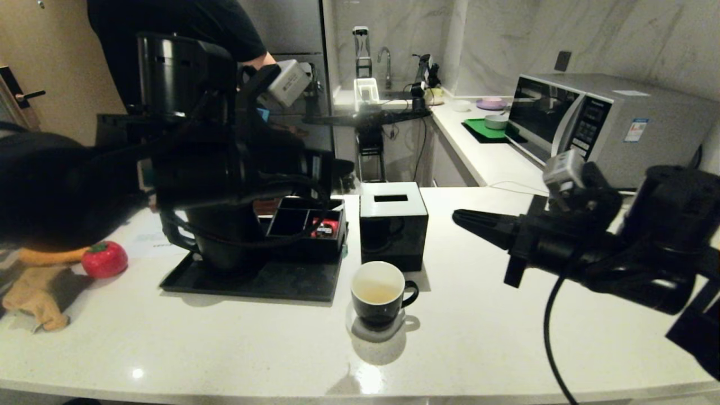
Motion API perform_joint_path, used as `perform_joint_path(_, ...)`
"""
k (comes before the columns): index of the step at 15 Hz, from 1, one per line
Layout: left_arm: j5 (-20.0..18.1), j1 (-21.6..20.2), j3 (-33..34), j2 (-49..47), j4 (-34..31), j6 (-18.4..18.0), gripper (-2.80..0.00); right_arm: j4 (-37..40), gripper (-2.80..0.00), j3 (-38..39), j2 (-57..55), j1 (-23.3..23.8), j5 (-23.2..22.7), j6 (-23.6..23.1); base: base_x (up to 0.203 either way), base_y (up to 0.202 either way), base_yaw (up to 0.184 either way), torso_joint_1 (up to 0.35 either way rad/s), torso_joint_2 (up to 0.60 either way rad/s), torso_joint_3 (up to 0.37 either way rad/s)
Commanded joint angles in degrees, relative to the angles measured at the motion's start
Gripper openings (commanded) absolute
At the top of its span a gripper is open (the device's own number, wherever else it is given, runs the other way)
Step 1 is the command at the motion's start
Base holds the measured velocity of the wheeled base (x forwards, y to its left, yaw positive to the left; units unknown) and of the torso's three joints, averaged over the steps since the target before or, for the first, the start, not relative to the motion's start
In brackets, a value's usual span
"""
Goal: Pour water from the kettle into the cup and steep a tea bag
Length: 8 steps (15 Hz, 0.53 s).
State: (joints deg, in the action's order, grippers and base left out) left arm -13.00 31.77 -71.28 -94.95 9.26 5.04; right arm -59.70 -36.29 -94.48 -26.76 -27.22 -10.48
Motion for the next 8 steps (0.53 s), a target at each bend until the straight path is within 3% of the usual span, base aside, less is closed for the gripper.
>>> perform_joint_path(1, -0.1, -0.48, -0.09, -0.65, 0.06, 0.06, -2.8, -1.18, -2.8, -4.58, -7.98, -4.79, 0.66, 0.44, 0.0, 0.0, 0.0, 0.0, 0.0, 0.0)
perform_joint_path(3, -0.1, -0.48, -0.09, -0.87, 0.2, 0.06, -2.8, -1.26, -2.8, -6.02, -9.51, -7.15, 0.75, 0.57, 0.0, 0.0, 0.0, 0.0, 0.0, 0.0)
perform_joint_path(4, -0.1, -0.48, -0.09, -0.94, 0.41, 0.06, -2.8, -1.29, 0.0, -6.54, -9.9, -8.41, 0.74, 0.69, 0.0, 0.0, 0.0, 0.0, 0.0, 0.0)
perform_joint_path(8, -0.1, -0.46, -0.05, -0.85, 0.54, 0.06, -2.8, -5.59, 0.0, -8.77, -12.85, -10.2, 0.71, 0.81, 0.0, 0.0, 0.0, 0.0, 0.0, 0.0)
